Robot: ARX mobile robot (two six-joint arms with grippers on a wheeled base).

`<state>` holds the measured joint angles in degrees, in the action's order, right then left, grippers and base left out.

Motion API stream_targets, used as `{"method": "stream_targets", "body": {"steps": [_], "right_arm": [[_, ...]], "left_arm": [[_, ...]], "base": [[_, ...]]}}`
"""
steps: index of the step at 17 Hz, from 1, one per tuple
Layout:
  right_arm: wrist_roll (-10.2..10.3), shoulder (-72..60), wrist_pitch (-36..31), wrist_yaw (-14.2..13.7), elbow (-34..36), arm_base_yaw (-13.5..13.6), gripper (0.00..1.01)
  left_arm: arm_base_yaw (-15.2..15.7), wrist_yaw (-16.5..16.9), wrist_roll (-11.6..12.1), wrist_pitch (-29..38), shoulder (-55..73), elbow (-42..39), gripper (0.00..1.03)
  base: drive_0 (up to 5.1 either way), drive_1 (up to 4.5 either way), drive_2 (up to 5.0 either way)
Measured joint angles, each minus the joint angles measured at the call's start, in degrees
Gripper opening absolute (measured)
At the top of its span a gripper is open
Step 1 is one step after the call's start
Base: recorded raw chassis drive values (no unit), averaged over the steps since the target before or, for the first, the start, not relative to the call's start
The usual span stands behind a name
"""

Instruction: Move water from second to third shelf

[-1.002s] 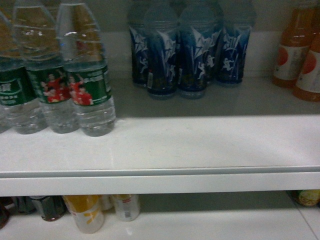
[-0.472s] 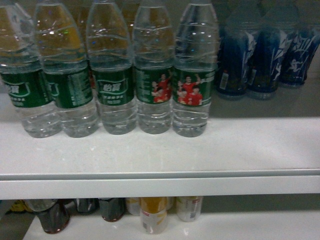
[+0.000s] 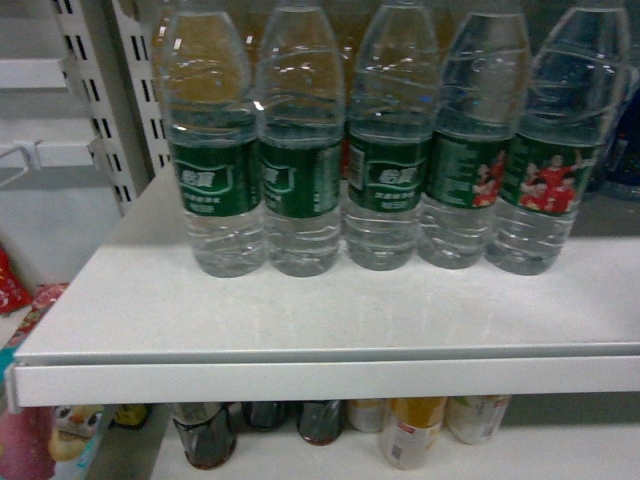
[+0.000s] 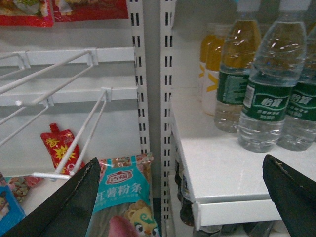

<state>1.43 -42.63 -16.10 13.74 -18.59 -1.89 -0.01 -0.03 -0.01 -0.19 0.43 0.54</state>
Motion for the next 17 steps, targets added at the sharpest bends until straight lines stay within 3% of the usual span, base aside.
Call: {"method": "stream_targets", "body": {"steps": [3, 6, 17], "right_arm": [[0.0, 0.1, -0.3, 1.3, 0.0, 0.4, 0.39], [0.0, 0.0, 0.2, 0.0, 0.0, -0.1, 0.39], [0.0, 0.0, 0.2, 0.0, 0.0, 0.0, 0.39]], "left_arm": [[0.0, -0.2, 0.0, 0.0, 0.0, 0.0, 0.98], [0.0, 0.0, 0.0, 0.0, 0.0, 0.0, 0.98], [0.0, 0.0, 0.0, 0.0, 0.0, 0.0, 0.98]], "base": [[0.0, 0.00, 0.0], [0.0, 0.00, 0.0], [0.0, 0.00, 0.0]]}}
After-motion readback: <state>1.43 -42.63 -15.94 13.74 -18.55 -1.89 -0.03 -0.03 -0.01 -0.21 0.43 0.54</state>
